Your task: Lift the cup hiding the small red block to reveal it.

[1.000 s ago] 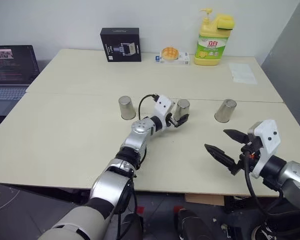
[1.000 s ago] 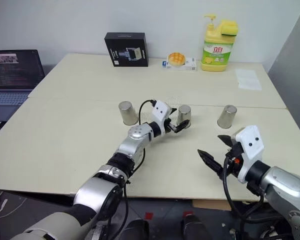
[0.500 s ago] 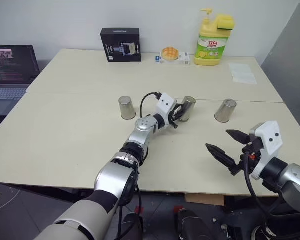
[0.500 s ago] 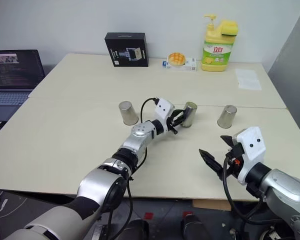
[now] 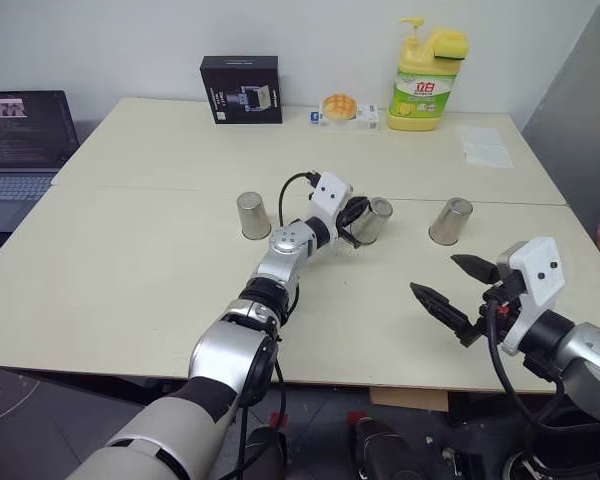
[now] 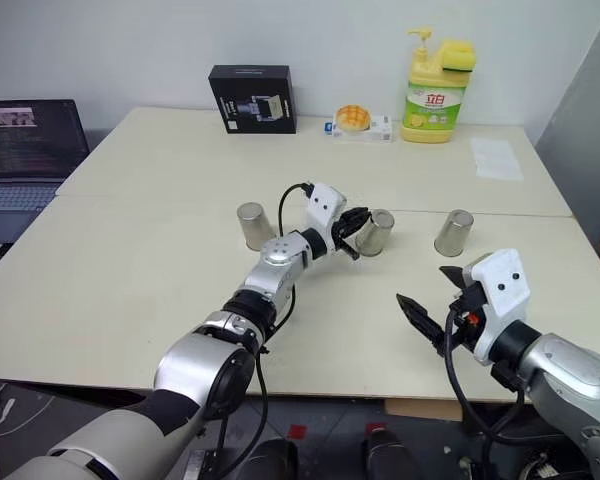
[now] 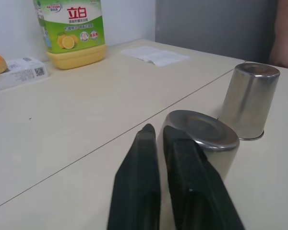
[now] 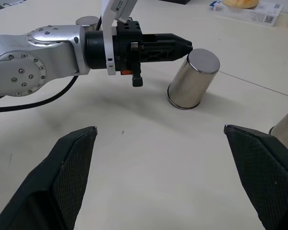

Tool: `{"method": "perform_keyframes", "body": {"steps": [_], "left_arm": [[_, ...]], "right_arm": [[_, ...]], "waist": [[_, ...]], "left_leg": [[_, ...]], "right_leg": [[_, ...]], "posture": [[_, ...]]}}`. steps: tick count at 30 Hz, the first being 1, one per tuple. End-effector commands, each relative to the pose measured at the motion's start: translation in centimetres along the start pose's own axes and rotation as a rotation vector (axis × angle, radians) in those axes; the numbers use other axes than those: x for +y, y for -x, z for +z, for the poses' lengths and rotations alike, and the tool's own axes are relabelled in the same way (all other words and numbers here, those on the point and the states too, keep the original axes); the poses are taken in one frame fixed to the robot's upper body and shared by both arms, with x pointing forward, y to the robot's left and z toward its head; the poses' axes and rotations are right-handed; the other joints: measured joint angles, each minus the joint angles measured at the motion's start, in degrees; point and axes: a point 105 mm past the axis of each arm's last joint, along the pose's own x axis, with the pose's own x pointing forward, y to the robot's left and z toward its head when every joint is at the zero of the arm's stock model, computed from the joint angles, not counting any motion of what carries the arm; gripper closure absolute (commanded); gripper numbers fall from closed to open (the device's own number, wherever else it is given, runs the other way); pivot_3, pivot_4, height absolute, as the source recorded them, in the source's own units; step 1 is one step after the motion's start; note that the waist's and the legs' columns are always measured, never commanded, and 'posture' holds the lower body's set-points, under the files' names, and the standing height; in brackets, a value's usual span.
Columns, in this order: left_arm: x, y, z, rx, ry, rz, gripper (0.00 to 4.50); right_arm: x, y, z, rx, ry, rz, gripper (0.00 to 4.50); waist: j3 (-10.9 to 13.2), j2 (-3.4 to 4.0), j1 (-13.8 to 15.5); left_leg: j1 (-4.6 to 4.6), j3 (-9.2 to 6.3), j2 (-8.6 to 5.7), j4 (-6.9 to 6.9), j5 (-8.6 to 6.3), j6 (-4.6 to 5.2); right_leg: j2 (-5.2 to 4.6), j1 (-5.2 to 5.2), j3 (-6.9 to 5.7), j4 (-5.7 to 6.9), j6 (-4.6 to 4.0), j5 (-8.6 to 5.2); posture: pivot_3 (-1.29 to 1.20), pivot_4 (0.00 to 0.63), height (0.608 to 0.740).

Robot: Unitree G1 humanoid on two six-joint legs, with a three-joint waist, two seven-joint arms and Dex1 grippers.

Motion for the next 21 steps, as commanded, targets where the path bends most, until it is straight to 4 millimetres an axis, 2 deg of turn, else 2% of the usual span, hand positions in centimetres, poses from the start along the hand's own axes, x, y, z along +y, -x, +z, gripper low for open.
{"method": "perform_keyframes", "body": {"steps": [1, 9, 15, 16, 21], "left_arm": [[0.3, -0.1, 1.7, -0.064, -0.021, 0.012, 2.89], [1.2, 0.2, 3.1, -0.117, -0.035, 0.065, 1.26], [0.8, 0.3, 1.8, -0.057, -0.037, 0.041, 0.13], [0.6, 0.2, 1.7, -0.052, -0.028, 0.032, 0.02], [-0.3, -0.1, 0.8, -0.024, -0.005, 0.008, 0.02]], "right_arm": [[0.1, 0.1, 0.8, -0.036, 0.022, 0.000, 0.00], [0.3, 0.3, 0.6, -0.029, 0.015, -0.012, 0.00], [0.3, 0.3, 0.5, -0.022, 0.019, -0.024, 0.00], [0.3, 0.4, 0.4, -0.021, 0.020, -0.025, 0.00], [0.5, 0.4, 0.4, -0.023, 0.015, -0.031, 0.00]], "waist": [[0.00, 0.00, 0.01], [0.00, 0.00, 0.01], [0.00, 0.00, 0.02], [0.00, 0.00, 0.03], [0.00, 0.00, 0.05]], "left_leg": [[0.00, 0.00, 0.00, 0.00, 0.00, 0.00], [0.00, 0.00, 0.00, 0.00, 0.00, 0.00], [0.01, -0.01, 0.00, 0.01, 0.00, 0.00], [0.00, -0.01, 0.00, 0.01, 0.00, 0.00], [0.00, -0.01, 0.00, 0.00, 0.00, 0.00]], "right_leg": [[0.00, 0.00, 0.00, 0.00, 0.00, 0.00], [0.00, 0.00, 0.00, 0.00, 0.00, 0.00], [0.00, 0.00, 0.00, 0.01, 0.00, 0.00], [0.00, 0.00, -0.01, 0.01, 0.00, 0.00], [0.00, 0.00, -0.01, 0.00, 0.00, 0.00]], "posture": [[0.00, 0.150, 0.740], [0.00, 0.150, 0.740], [0.00, 0.150, 0.740], [0.00, 0.150, 0.740], [0.00, 0.150, 0.740]]}}
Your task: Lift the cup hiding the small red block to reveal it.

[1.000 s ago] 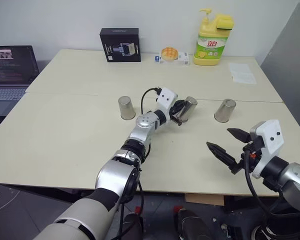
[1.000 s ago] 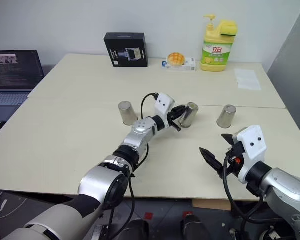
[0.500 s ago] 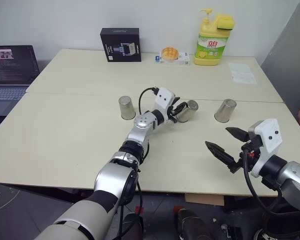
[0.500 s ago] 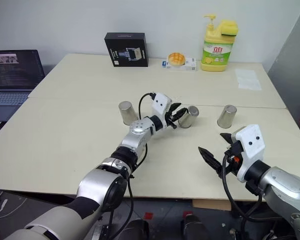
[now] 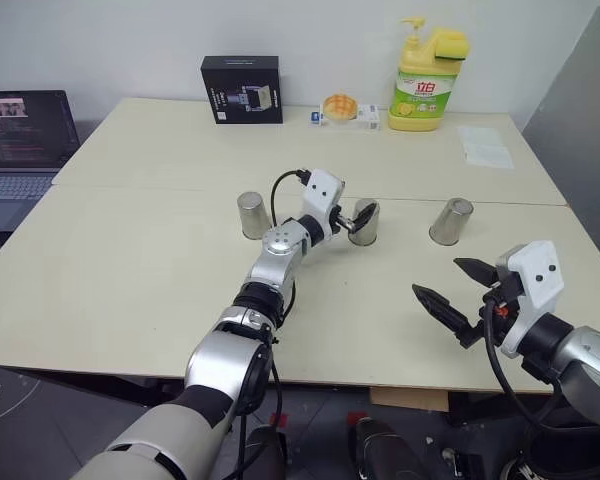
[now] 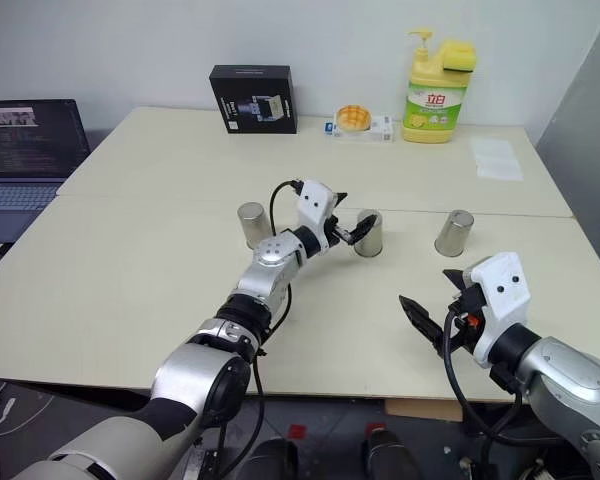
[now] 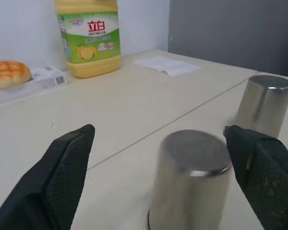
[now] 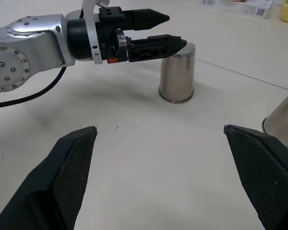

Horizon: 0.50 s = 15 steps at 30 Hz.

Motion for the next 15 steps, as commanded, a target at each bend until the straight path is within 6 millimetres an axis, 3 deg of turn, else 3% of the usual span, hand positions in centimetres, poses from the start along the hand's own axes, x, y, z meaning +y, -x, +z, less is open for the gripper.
{"method": "perform_keyframes", "body": {"steps": [1, 7, 15], "left_arm": [[-1.2, -0.6, 0.0, 0.011, -0.002, -0.040, 0.02], [-2.3, -1.1, -1.8, 0.093, -0.026, -0.051, 0.02], [-2.7, -2.1, -1.8, 0.121, -0.019, -0.015, 0.02]], "right_arm": [[0.7, 0.4, 0.9, -0.042, 0.024, 0.009, 0.00], [0.8, 0.5, 0.7, -0.040, 0.014, -0.008, 0.00], [1.1, 0.7, 0.7, -0.042, 0.006, -0.030, 0.00]], "waist": [[0.00, 0.00, 0.00], [0.00, 0.00, -0.03], [0.00, -0.01, 0.05]], "left_leg": [[0.00, 0.00, 0.00, 0.00, 0.00, 0.00], [0.01, 0.00, 0.00, 0.01, 0.00, 0.00], [-0.01, 0.00, 0.00, 0.01, 0.00, 0.00]], "right_leg": [[0.00, 0.00, 0.00, 0.00, 0.00, 0.00], [0.00, 0.00, 0.00, 0.01, 0.00, 0.00], [0.00, 0.00, -0.01, 0.00, 0.00, 0.00]], "posture": [[0.00, 0.150, 0.740], [0.00, 0.150, 0.740], [0.00, 0.150, 0.740]]}}
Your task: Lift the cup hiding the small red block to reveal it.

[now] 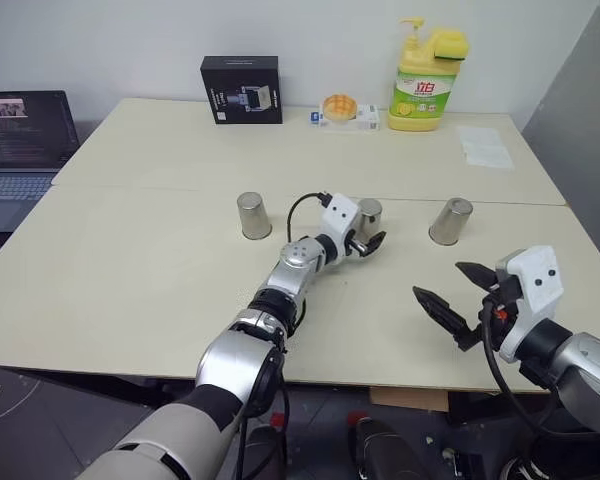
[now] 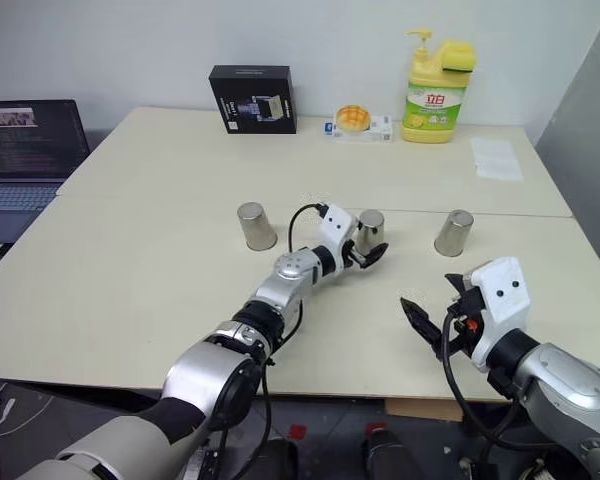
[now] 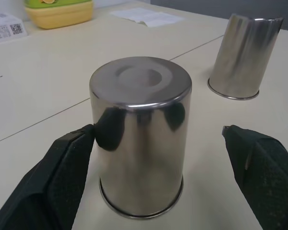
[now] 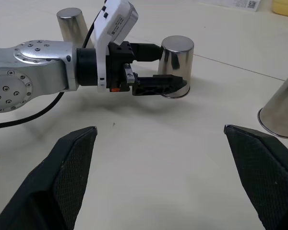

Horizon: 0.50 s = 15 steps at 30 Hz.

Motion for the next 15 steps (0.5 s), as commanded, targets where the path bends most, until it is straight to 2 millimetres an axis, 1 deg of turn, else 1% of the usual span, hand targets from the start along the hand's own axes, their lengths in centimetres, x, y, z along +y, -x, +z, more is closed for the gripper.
{"method": "perform_keyframes", "body": {"steps": [1, 4, 6, 7, 12, 14, 15], "left_arm": [[-0.09, -0.88, 2.23, -0.050, -0.017, 0.022, 0.02], [-0.03, -1.15, 2.58, -0.048, -0.003, 0.036, 0.02], [-0.08, -1.28, 2.73, -0.045, 0.010, 0.034, 0.37], [-0.06, -1.30, 2.80, -0.047, 0.015, 0.034, 0.46], [0.32, -1.32, 3.01, -0.048, 0.024, 0.056, 1.46], [0.38, -1.34, 3.17, -0.053, 0.021, 0.062, 1.77], [0.41, -1.35, 3.22, -0.055, 0.020, 0.064, 1.79]], "right_arm": [[0.94, 0.63, 1.20, -0.059, 0.035, 0.006, 0.00], [0.99, 0.75, 1.16, -0.057, 0.029, -0.001, 0.00], [1.02, 0.78, 1.14, -0.056, 0.026, -0.005, 0.00], [1.01, 0.78, 1.18, -0.058, 0.024, -0.008, 0.00], [0.97, 0.84, 1.39, -0.067, 0.018, -0.019, 0.00], [0.98, 0.86, 1.40, -0.067, 0.017, -0.021, 0.00], [0.98, 0.87, 1.40, -0.066, 0.016, -0.022, 0.00]], "waist": [[0.00, 0.00, 0.00], [0.00, 0.00, 0.00], [0.00, 0.00, -0.04], [0.00, 0.00, -0.08], [0.00, 0.00, -0.11], [0.00, 0.00, -0.08], [0.00, 0.00, -0.08]], "left_leg": [[0.00, 0.00, 0.00, 0.00, 0.00, 0.00], [0.00, 0.01, 0.00, -0.01, 0.00, 0.00], [0.00, 0.00, 0.00, -0.01, 0.00, 0.00], [0.00, 0.01, 0.00, -0.01, 0.00, 0.00], [0.01, 0.01, 0.00, -0.01, 0.00, 0.00], [0.00, 0.01, 0.00, -0.01, 0.00, 0.00], [0.00, 0.01, 0.00, -0.01, 0.00, 0.00]], "right_leg": [[0.00, 0.00, 0.01, 0.00, 0.00, 0.00], [0.00, 0.00, 0.01, -0.01, 0.00, 0.00], [0.00, 0.00, 0.01, -0.01, 0.00, 0.00], [0.00, 0.00, 0.01, -0.01, 0.00, 0.00], [0.00, 0.00, 0.01, 0.00, 0.00, 0.00], [0.00, 0.00, 0.01, -0.01, 0.00, 0.00], [0.00, 0.00, 0.01, -0.01, 0.00, 0.00]], "posture": [[0.00, 0.150, 0.740], [0.00, 0.150, 0.740], [0.00, 0.150, 0.740], [0.00, 0.150, 0.740], [0.00, 0.150, 0.740], [0.00, 0.150, 0.740], [0.00, 0.150, 0.740]]}}
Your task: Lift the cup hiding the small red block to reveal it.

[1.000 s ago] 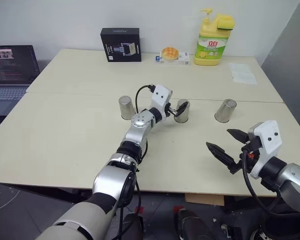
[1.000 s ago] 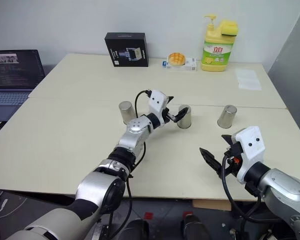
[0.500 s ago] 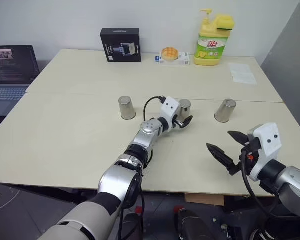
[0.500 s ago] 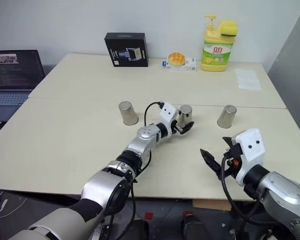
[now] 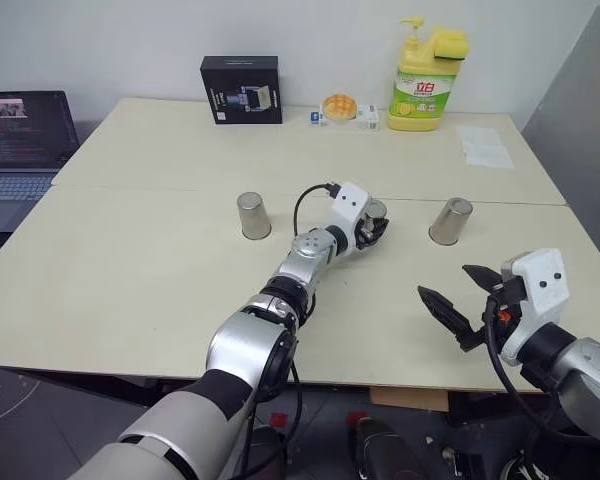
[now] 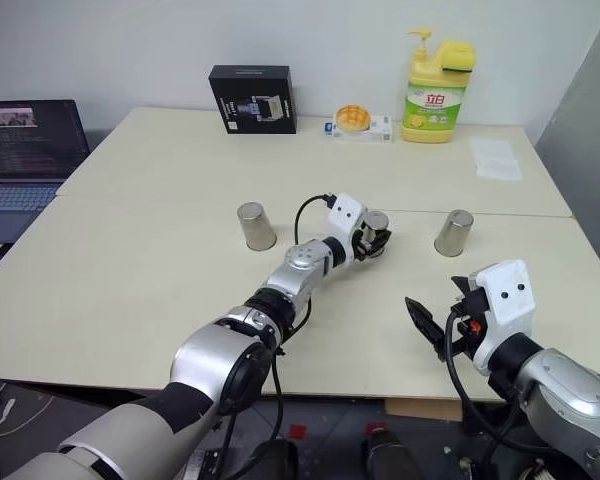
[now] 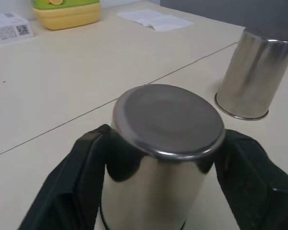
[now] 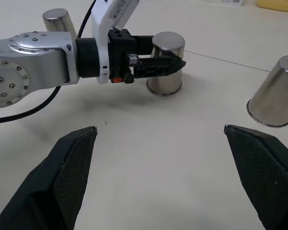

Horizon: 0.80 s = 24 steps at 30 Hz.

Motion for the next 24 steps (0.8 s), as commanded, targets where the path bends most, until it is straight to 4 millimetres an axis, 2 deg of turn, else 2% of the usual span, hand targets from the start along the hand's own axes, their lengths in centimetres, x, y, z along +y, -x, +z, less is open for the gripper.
{"method": "perform_keyframes", "body": {"steps": [1, 3, 8, 10, 12, 15, 19, 21, 24], "left_arm": [[0.1, -0.4, 2.4, -0.068, -0.026, 0.010, 1.80], [0.7, -0.4, 3.8, -0.124, 0.014, 0.031, 1.81], [2.4, 0.2, 10.3, -0.321, 0.089, 0.045, 1.82], [3.5, 1.0, 11.5, -0.358, 0.061, 0.085, 1.82], [4.7, 1.6, 10.8, -0.322, -0.002, 0.159, 1.82], [5.9, 2.2, 8.3, -0.220, -0.052, 0.244, 1.82], [4.9, 2.1, 2.5, -0.080, 0.029, 0.259, 1.82], [4.7, 2.2, 1.6, -0.062, 0.056, 0.271, 1.10], [4.7, 2.3, 1.3, -0.065, 0.058, 0.284, 0.52]], "right_arm": [[1.2, 0.6, 1.4, -0.068, 0.044, 0.026, 0.00], [1.2, 0.5, 1.4, -0.068, 0.044, 0.027, 0.00], [1.1, 0.3, 1.5, -0.067, 0.041, 0.040, 0.00], [1.1, 0.0, 1.6, -0.071, 0.041, 0.047, 0.00], [1.1, -0.2, 1.6, -0.072, 0.040, 0.058, 0.00], [1.2, -0.5, 1.7, -0.072, 0.041, 0.077, 0.00], [1.0, -0.6, 1.9, -0.069, 0.057, 0.086, 0.00], [0.9, -0.6, 2.0, -0.068, 0.064, 0.087, 0.00], [0.9, -0.6, 2.1, -0.066, 0.069, 0.088, 0.00]], "waist": [[0.00, 0.00, 0.02], [0.00, 0.00, 0.02], [0.02, -0.03, 0.00], [0.02, -0.03, -0.09], [0.01, -0.01, -0.13], [-0.03, 0.04, -0.20], [0.00, 0.00, 0.09], [0.00, 0.00, 0.21], [0.00, -0.01, 0.23]], "left_leg": [[0.00, 0.00, 0.00, 0.00, 0.00, 0.00], [0.00, 0.00, 0.00, 0.00, 0.00, 0.00], [-0.01, 0.00, 0.00, 0.00, 0.00, 0.00], [-0.03, 0.00, 0.00, 0.00, 0.00, 0.00], [-0.01, 0.01, 0.00, -0.02, 0.00, 0.00], [0.03, 0.01, 0.00, -0.05, 0.00, 0.00], [-0.02, -0.01, 0.01, 0.02, 0.01, -0.01], [-0.02, -0.01, 0.00, 0.03, 0.01, -0.01], [-0.05, -0.03, 0.00, 0.02, 0.01, -0.01]], "right_leg": [[0.00, 0.00, 0.00, 0.00, 0.00, 0.00], [0.00, 0.00, 0.00, -0.01, 0.00, 0.00], [0.00, -0.02, 0.00, 0.01, 0.00, 0.00], [0.00, -0.03, 0.00, 0.00, 0.00, 0.00], [0.00, -0.02, 0.02, -0.02, 0.00, 0.00], [0.00, 0.00, 0.04, -0.03, 0.00, 0.00], [-0.01, -0.03, 0.00, 0.02, 0.01, 0.00], [-0.03, -0.01, 0.00, 0.00, 0.02, 0.01], [-0.03, -0.02, -0.02, -0.01, 0.02, 0.01]], "posture": [[0.00, 0.150, 0.740], [0.00, 0.150, 0.740], [0.00, 0.150, 0.740], [0.00, 0.150, 0.740], [0.00, 0.150, 0.740], [0.00, 0.150, 0.740], [0.00, 0.150, 0.740], [0.00, 0.150, 0.740], [0.00, 0.150, 0.740]]}}
